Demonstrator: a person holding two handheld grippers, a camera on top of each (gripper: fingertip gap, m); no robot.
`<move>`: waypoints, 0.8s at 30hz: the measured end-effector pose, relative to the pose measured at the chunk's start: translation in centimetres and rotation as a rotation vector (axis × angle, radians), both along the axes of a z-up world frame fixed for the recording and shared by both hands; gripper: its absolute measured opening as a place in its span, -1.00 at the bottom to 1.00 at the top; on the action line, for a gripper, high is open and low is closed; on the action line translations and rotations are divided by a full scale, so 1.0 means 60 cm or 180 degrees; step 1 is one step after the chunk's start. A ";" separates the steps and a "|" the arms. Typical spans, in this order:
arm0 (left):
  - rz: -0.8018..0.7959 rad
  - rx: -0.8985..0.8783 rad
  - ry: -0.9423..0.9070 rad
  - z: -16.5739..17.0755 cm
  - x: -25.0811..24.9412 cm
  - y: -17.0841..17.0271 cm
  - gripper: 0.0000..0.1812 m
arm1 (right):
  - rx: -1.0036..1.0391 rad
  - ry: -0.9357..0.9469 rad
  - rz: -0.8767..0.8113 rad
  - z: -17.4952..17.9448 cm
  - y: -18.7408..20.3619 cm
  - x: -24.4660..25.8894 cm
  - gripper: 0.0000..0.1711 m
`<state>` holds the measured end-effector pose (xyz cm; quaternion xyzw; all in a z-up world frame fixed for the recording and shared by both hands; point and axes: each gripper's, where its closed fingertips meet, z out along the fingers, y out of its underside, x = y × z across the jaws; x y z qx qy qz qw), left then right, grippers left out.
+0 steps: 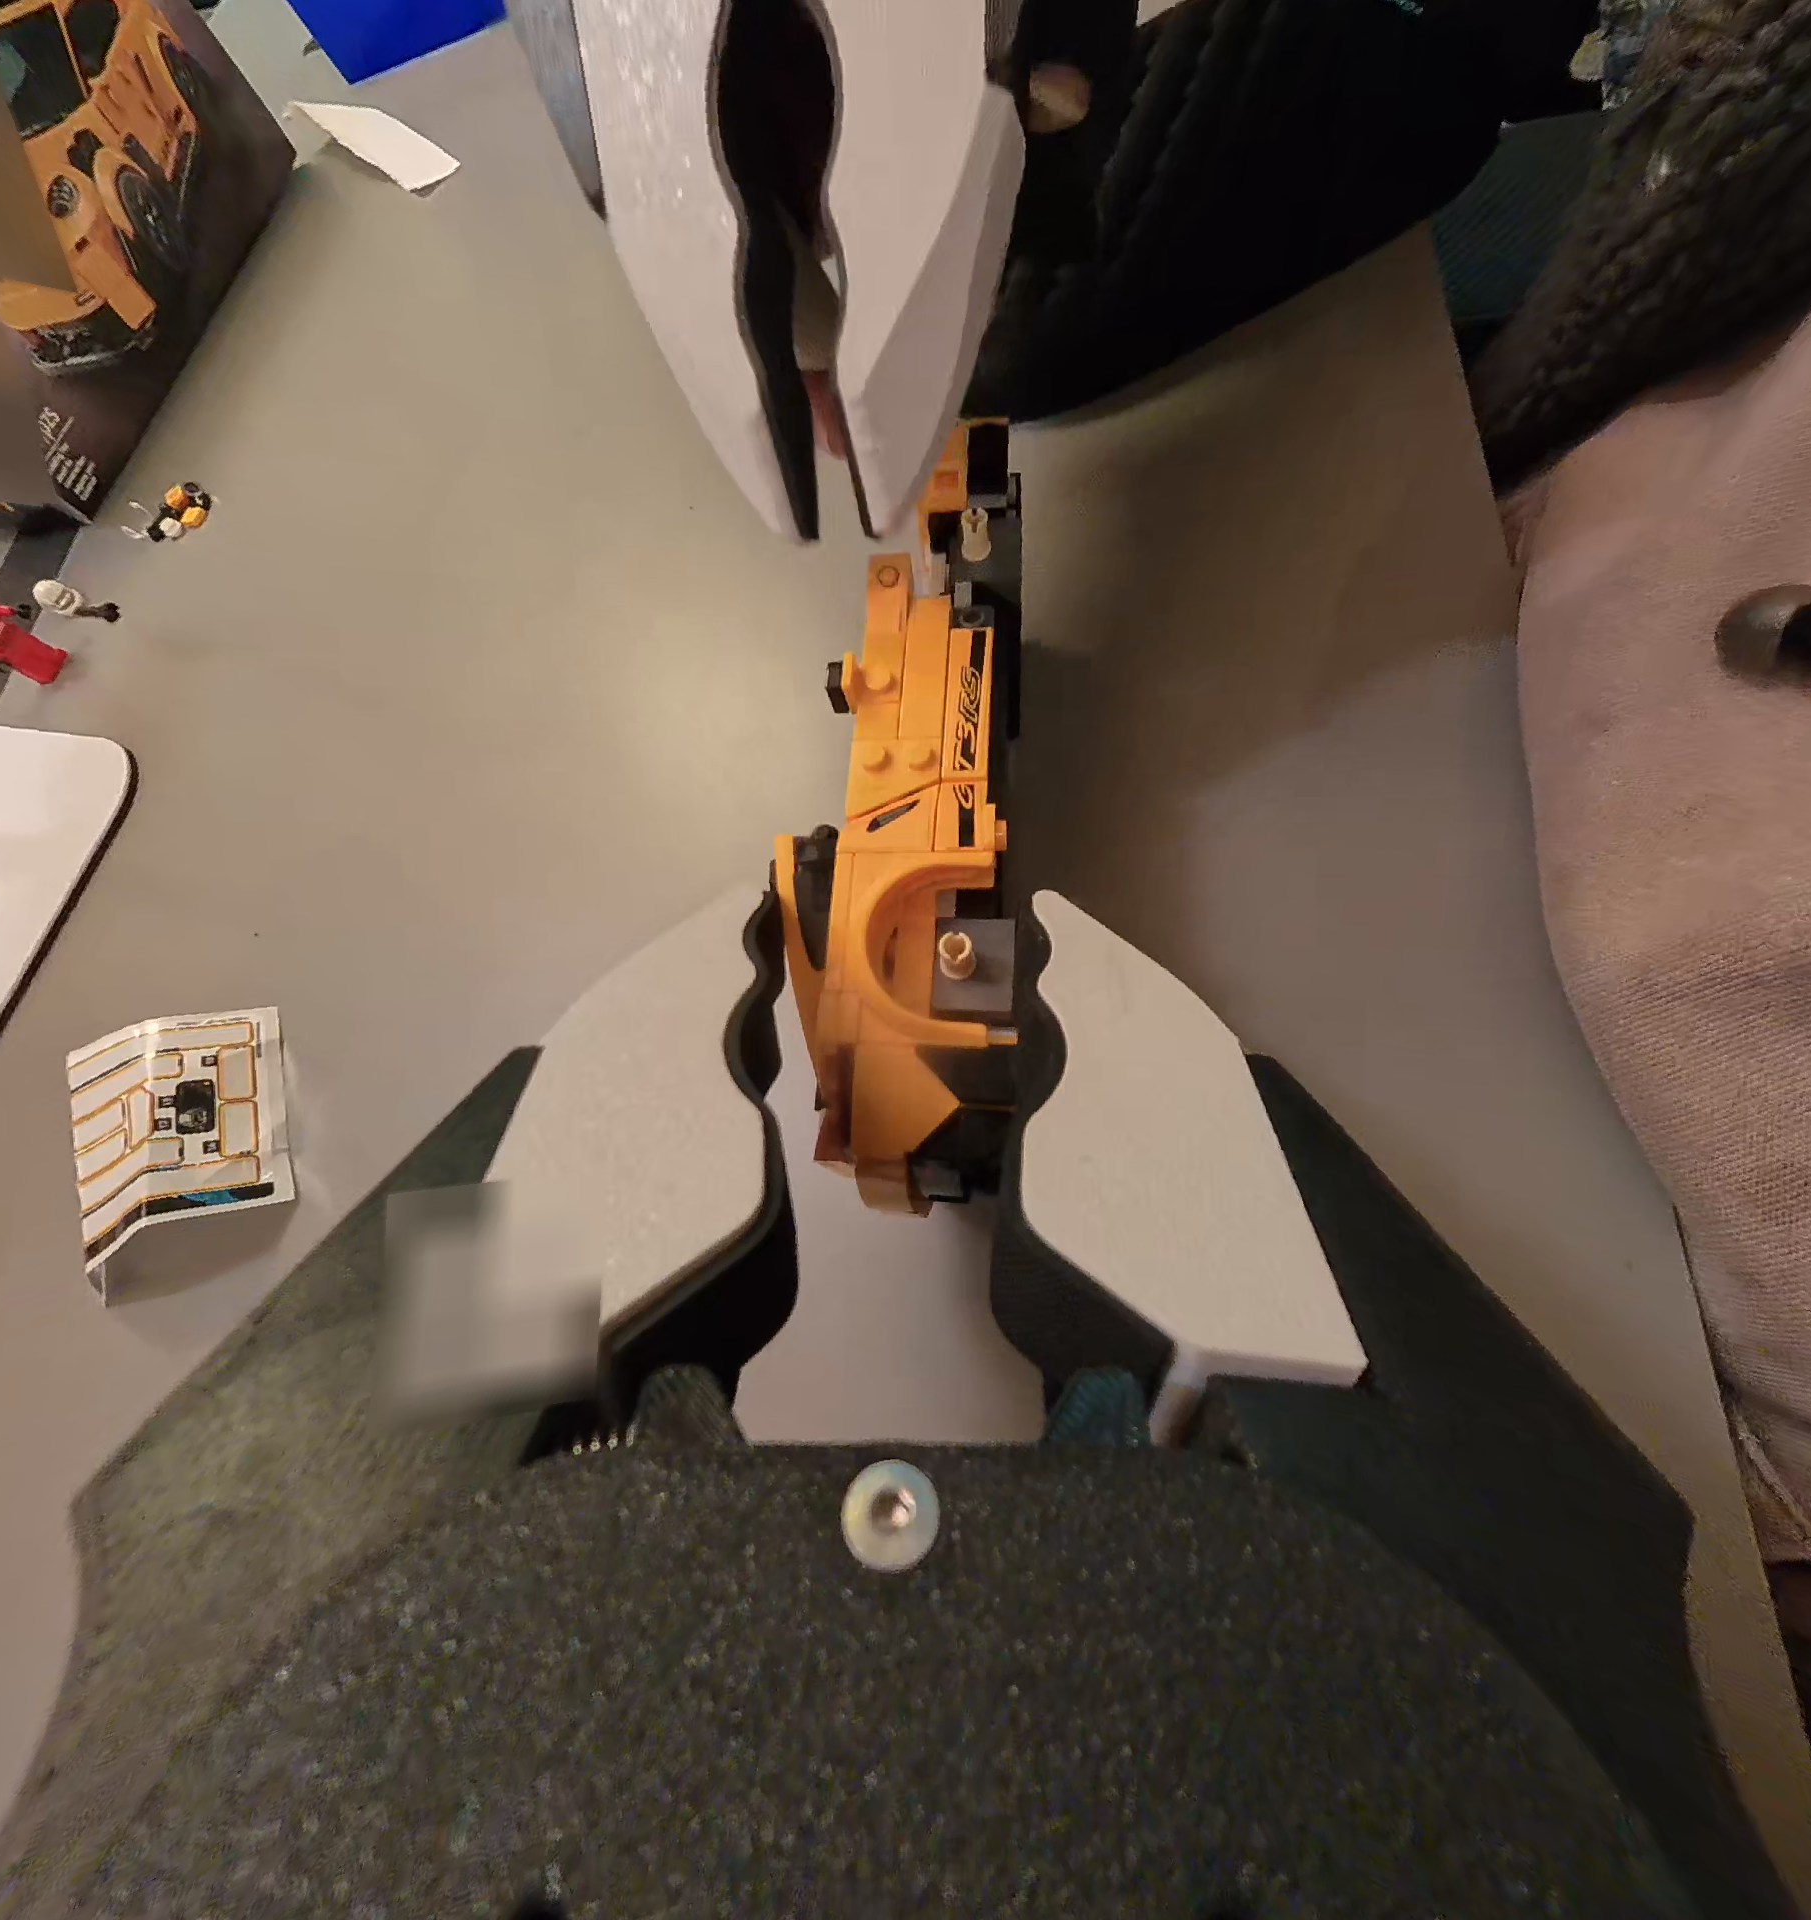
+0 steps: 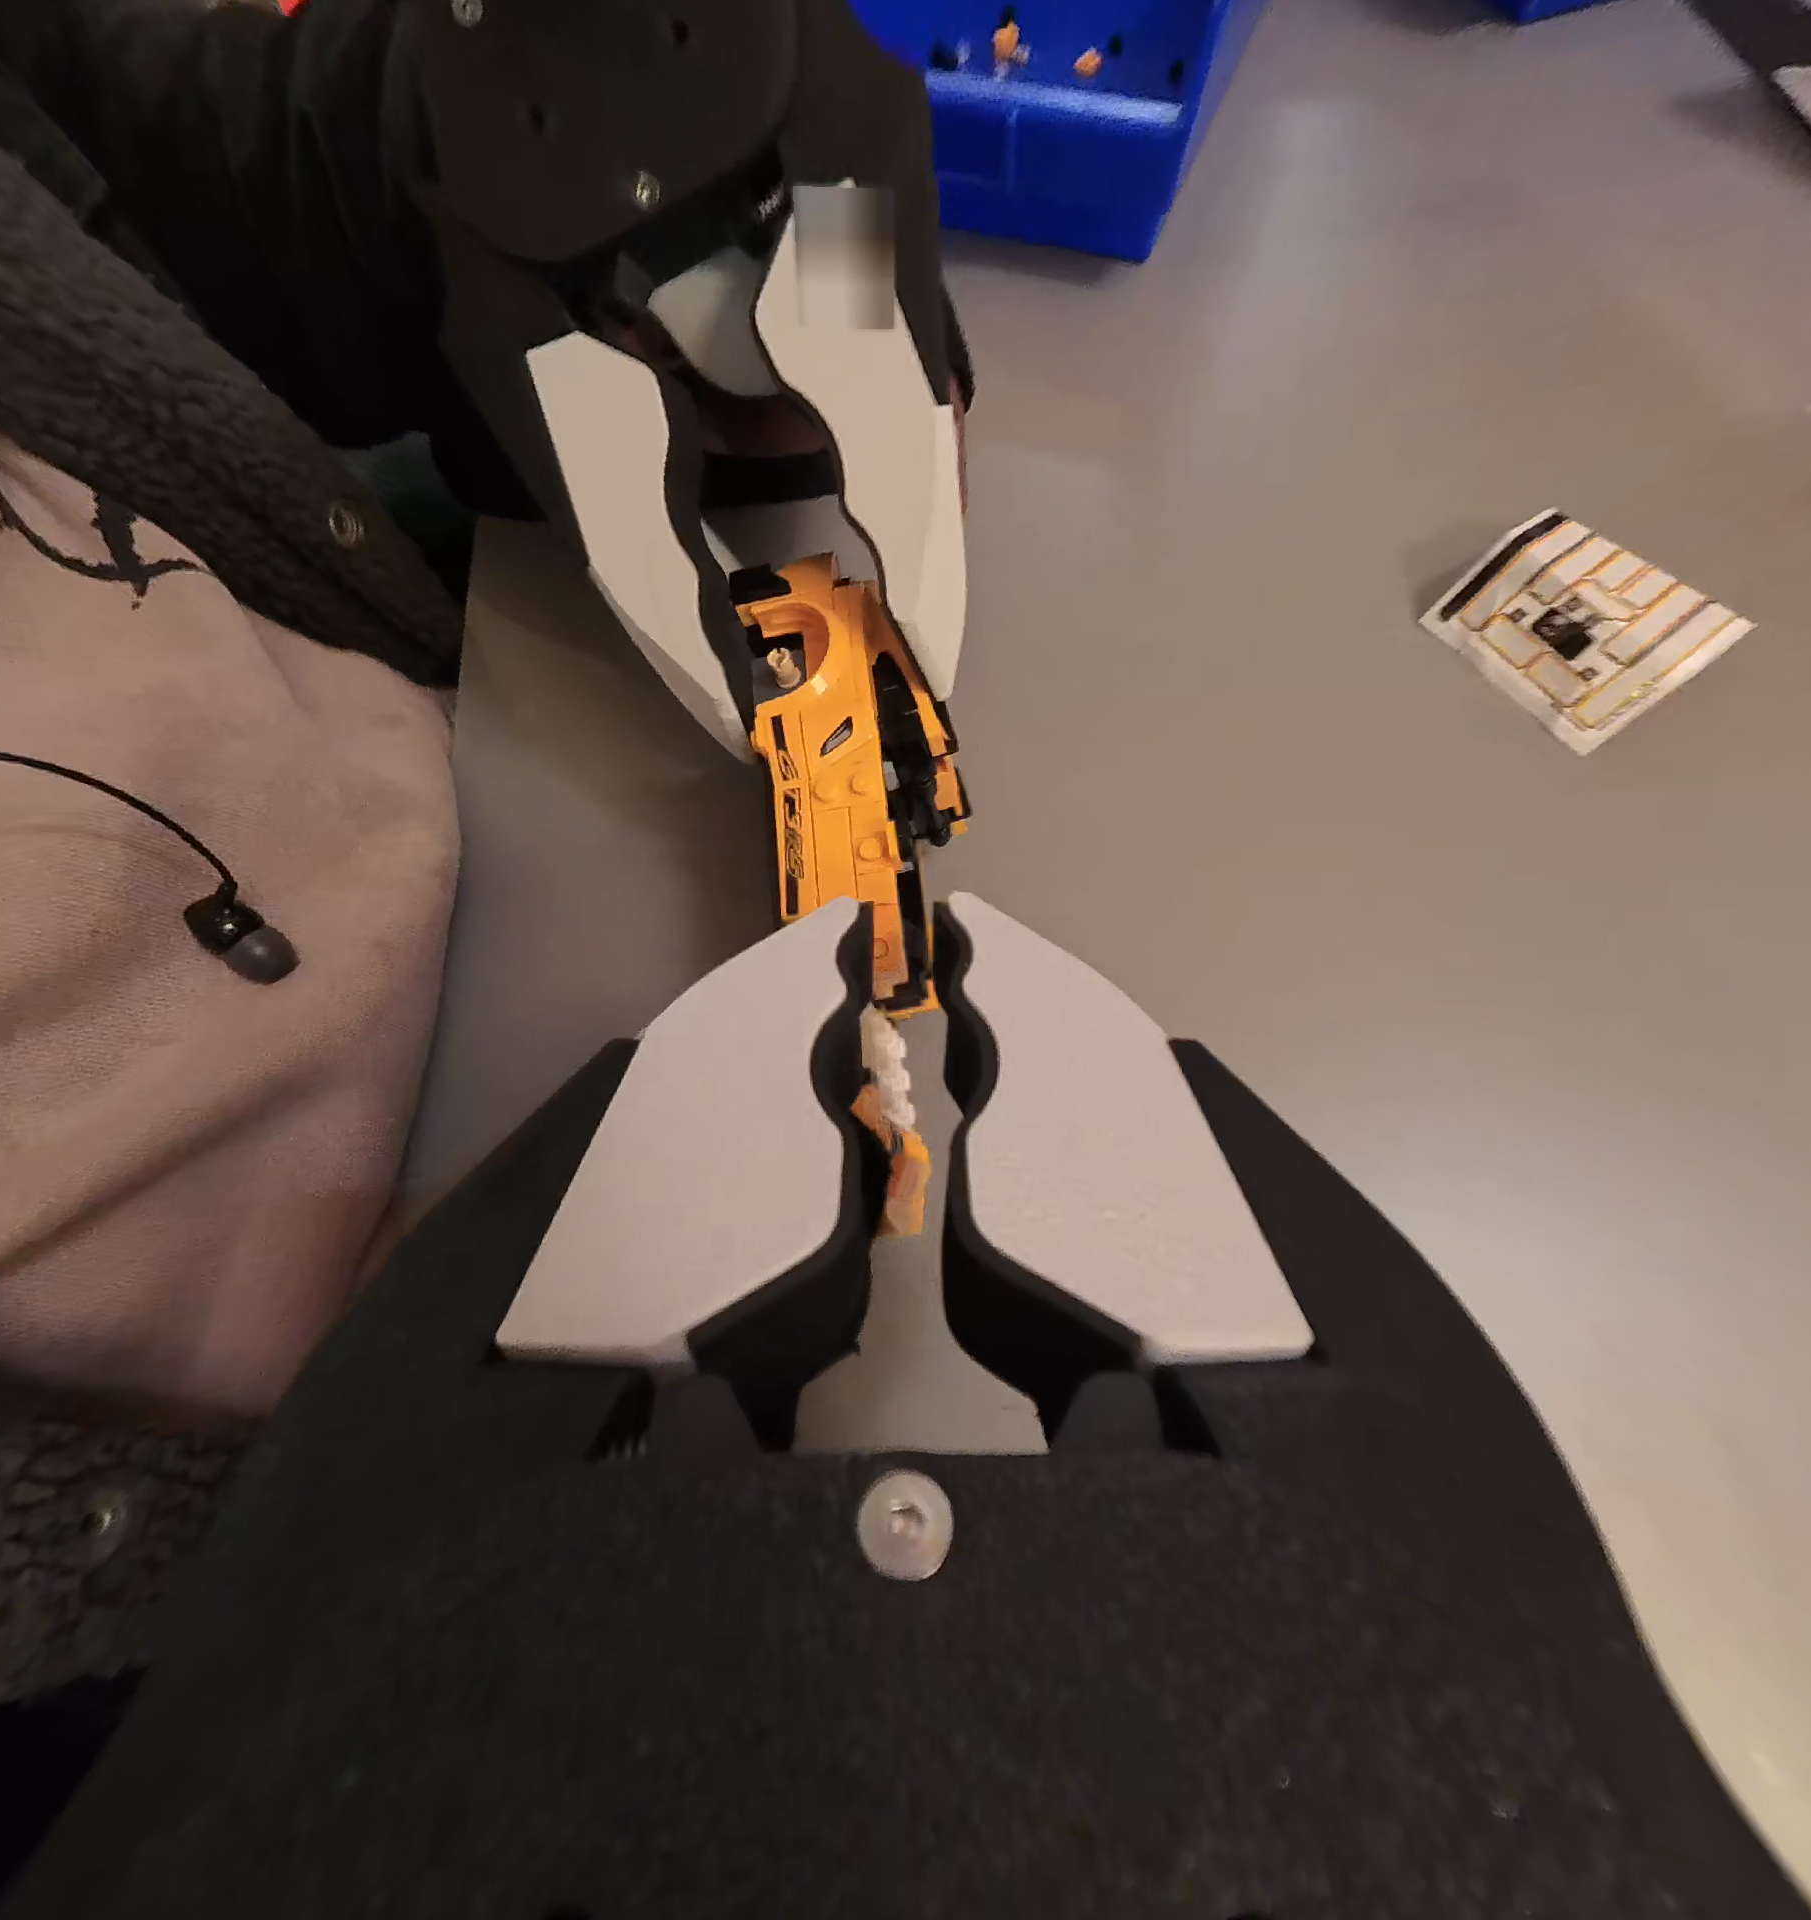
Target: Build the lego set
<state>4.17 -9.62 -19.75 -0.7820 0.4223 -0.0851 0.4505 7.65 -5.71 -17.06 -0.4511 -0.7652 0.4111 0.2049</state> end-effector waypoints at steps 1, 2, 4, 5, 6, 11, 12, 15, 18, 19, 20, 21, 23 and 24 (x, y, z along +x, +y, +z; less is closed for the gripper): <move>0.0014 -0.0031 -0.0033 0.000 -0.001 0.000 -0.54 | 0.0002 0.0061 -0.0059 0.006 0.005 0.002 -0.88; 0.0033 -0.0064 -0.0073 0.000 -0.002 0.000 -0.54 | -0.0001 0.0102 -0.0107 0.010 0.009 0.004 -0.88; 0.0073 -0.0117 -0.0147 0.000 -0.004 0.001 -0.54 | -0.0007 0.0144 -0.0199 0.014 0.017 0.007 -0.87; 0.0082 -0.0133 -0.0171 0.000 -0.005 0.002 -0.54 | -0.0010 0.0160 -0.0224 0.014 0.019 0.008 -0.86; 0.0088 -0.0144 -0.0187 0.000 -0.005 0.002 -0.54 | -0.0004 0.0173 -0.0252 0.015 0.021 0.008 -0.86; 0.0116 -0.0170 -0.0223 -0.001 -0.007 0.004 -0.54 | 0.0047 0.0196 -0.0257 0.017 0.017 0.006 -0.84; 0.0120 -0.0174 -0.0230 -0.001 -0.007 0.004 -0.54 | 0.0069 0.0196 -0.0244 0.017 0.015 0.006 -0.84; 0.0132 -0.0183 -0.0263 -0.001 -0.007 0.005 -0.54 | 0.0118 0.0177 -0.0219 0.014 0.011 0.005 -0.83; 0.0133 -0.0184 -0.0276 -0.001 -0.007 0.005 -0.54 | 0.0145 0.0150 -0.0193 0.010 0.007 0.007 -0.82; 0.0134 -0.0184 -0.0283 -0.001 -0.007 0.005 -0.54 | 0.0156 0.0145 -0.0193 0.008 0.006 0.007 -0.82; 0.0137 -0.0186 -0.0295 -0.001 -0.007 0.005 -0.54 | 0.0163 0.0139 -0.0187 0.006 0.005 0.007 -0.82; 0.0138 -0.0192 -0.0313 -0.001 -0.007 0.006 -0.54 | 0.0167 0.0129 -0.0181 0.005 0.004 0.008 -0.82; 0.0137 -0.0204 -0.0349 0.000 -0.007 0.005 -0.54 | 0.0182 0.0117 -0.0174 0.002 0.002 0.009 -0.81; 0.0131 -0.0208 -0.0383 0.001 -0.007 0.005 -0.53 | 0.0191 0.0112 -0.0174 0.001 0.002 0.009 -0.81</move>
